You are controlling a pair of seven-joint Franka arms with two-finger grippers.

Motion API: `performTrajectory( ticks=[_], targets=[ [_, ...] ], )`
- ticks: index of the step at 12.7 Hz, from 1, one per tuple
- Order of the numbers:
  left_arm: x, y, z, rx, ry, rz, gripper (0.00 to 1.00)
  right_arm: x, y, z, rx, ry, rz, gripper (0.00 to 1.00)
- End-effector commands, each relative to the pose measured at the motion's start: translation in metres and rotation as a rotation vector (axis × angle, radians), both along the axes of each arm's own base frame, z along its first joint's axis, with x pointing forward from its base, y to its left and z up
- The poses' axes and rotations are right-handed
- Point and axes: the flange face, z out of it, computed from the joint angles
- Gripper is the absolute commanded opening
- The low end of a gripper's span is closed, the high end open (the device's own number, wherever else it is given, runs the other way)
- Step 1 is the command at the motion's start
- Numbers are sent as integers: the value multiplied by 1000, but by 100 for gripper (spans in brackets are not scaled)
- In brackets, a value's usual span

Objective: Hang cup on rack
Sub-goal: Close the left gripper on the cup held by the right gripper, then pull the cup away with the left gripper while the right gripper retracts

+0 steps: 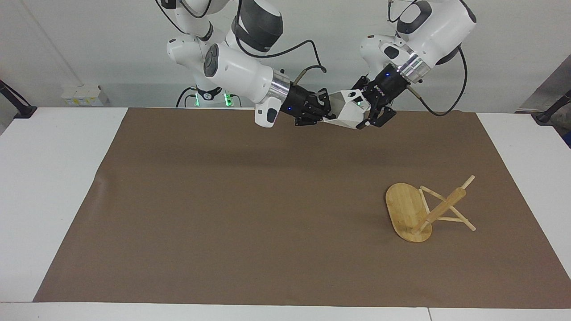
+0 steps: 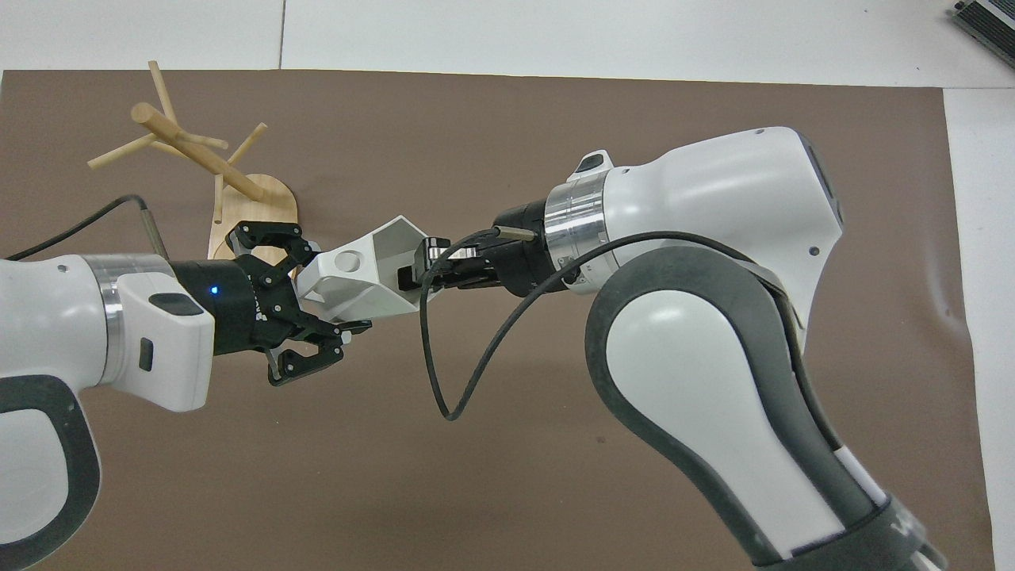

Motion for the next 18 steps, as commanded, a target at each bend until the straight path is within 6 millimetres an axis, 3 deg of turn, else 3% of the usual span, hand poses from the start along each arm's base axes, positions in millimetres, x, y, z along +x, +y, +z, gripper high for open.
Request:
performTrajectory(
  ticks=[1, 3, 5, 7, 9, 13, 16, 18],
  targets=[
    [-9, 1, 10, -33, 28, 62, 0, 1, 1, 5, 27, 13, -33, 30],
    [-7, 5, 10, -36, 32, 73, 0, 1, 0, 5, 18, 12, -36, 56],
    [-7, 5, 12, -38, 37, 76, 0, 3, -3, 6, 17, 6, -39, 100],
    [-7, 13, 10, -13, 54, 89, 0, 5, -9, 9, 19, -2, -51, 100],
    [-7, 20, 11, 129, 92, 163, 0, 12, -24, 15, 22, -10, -78, 100],
    [-10, 22, 7, 182, 162, 248, 0, 29, -81, 36, -19, -75, -149, 100],
    [-2, 18, 5, 213, 194, 461, 0, 36, -131, 46, -310, -240, -139, 100],
    [4, 21, -1, 201, 198, 496, 0, 40, -168, 51, -480, -333, -107, 100]
  ],
)
